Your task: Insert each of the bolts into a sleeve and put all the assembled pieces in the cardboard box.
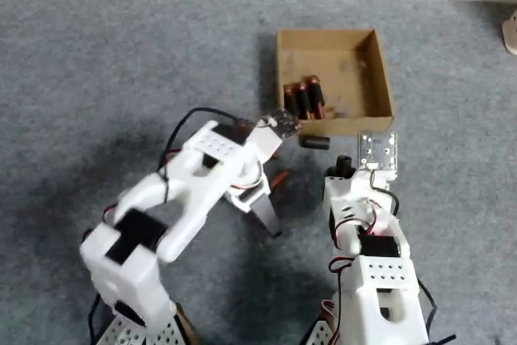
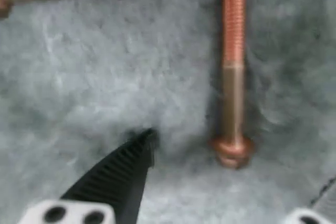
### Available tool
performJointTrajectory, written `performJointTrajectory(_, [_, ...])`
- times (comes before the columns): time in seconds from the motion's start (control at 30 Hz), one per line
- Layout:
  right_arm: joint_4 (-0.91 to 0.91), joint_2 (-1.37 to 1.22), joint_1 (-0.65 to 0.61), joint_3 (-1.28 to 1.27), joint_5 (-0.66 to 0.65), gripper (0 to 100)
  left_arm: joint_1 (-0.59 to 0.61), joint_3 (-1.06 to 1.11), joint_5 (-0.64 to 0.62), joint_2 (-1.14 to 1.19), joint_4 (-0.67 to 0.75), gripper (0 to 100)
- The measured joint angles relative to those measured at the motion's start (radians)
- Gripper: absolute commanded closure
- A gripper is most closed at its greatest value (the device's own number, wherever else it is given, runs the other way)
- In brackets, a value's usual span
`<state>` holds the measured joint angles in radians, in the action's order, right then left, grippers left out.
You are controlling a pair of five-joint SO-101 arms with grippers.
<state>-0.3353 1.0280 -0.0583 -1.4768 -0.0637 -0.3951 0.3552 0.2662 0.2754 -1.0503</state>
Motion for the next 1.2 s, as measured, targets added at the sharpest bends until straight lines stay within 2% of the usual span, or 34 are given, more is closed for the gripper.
performJointTrajectory(0.17, [0.000,0.000,0.000,0.000,0.000,99.4,-0.005,-0.071,0.000,0.064,-0.002,52])
performJointTrajectory(0.23, [0.000,0.000,-0.018,0.000,0.000,99.4,-0.005,-0.077,0.000,0.069,-0.002,56])
performJointTrajectory(0.43, [0.000,0.000,-0.040,-0.002,0.000,99.4,-0.005,-0.078,0.000,0.069,0.003,89])
performJointTrajectory(0.5, [0.000,0.002,-0.044,-0.009,0.000,99.4,-0.006,-0.078,0.000,0.069,0.043,100])
performJointTrajectory(0.6, [0.002,0.000,-0.048,-0.032,0.000,99.4,-0.020,-0.057,0.002,0.060,0.107,96])
performJointTrajectory(0.73, [0.003,0.002,-0.048,-0.034,0.000,99.4,-0.031,-0.014,0.000,0.058,0.153,98])
performJointTrajectory(0.9, [0.003,0.002,-0.048,-0.034,0.000,99.4,-0.035,-0.012,0.002,0.058,0.117,99])
performJointTrajectory(1.03, [0.003,0.002,-0.048,-0.034,0.000,99.4,-0.035,-0.011,-0.147,0.031,0.098,99])
performJointTrajectory(1.2, [0.003,0.002,-0.048,-0.034,0.000,99.4,-0.003,0.025,-0.356,-0.112,0.081,99])
